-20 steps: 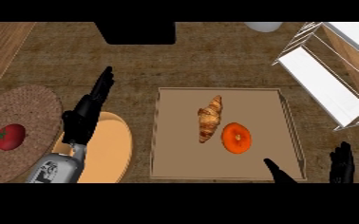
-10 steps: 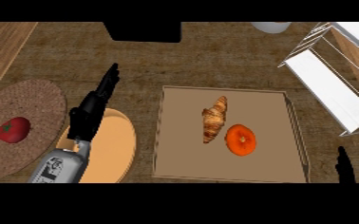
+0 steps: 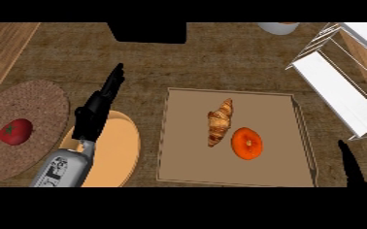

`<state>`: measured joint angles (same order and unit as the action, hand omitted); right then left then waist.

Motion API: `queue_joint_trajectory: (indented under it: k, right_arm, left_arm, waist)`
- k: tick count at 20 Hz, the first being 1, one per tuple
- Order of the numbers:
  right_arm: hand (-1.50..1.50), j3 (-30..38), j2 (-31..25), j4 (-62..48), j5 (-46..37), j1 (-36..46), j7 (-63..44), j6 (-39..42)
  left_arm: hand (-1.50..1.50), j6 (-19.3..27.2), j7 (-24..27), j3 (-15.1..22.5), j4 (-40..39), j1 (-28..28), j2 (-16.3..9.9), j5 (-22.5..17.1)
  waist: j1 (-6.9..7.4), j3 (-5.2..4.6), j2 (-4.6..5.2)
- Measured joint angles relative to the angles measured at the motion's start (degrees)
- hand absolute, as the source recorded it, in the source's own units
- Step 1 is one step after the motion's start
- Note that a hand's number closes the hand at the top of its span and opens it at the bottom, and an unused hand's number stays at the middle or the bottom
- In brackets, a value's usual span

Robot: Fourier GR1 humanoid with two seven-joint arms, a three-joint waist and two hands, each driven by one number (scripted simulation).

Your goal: Pick the squash from the tray and place it in the tiered shelf

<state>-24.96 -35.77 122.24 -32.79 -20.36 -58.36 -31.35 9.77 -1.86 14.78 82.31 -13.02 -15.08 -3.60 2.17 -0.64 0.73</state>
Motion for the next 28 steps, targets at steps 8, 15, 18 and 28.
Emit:
queue_joint_trajectory:
  k: [8,15,18,28]
  right_arm:
    - [-1.5,-4.11,8.5,2.38,-12.25,12.39,-11.85,11.62]
    - [-1.5,-4.32,19.32,-1.33,-20.46,18.64,-13.74,18.55]
    - [-1.5,-5.01,24.11,-3.23,-23.96,19.86,-13.68,20.76]
    - [-1.5,-2.31,33.8,-10.18,-29.54,23.33,-12.46,26.15]
  left_arm:
    - [0.0,0.41,0.97,-0.43,-2.05,-0.51,1.32,0.74]
    - [0.0,-0.23,1.43,-1.68,-2.42,-0.18,0.87,0.62]
    - [0.0,-0.47,1.94,-1.59,-2.44,0.88,1.2,0.65]
    - [0.0,-0.47,1.84,-2.08,-0.76,2.29,1.64,1.41]
  waist:
    - [-0.65,0.26,-0.43]
    - [-1.3,0.37,-0.63]
    - [-1.52,0.41,-0.71]
    - [-1.81,0.55,-0.77]
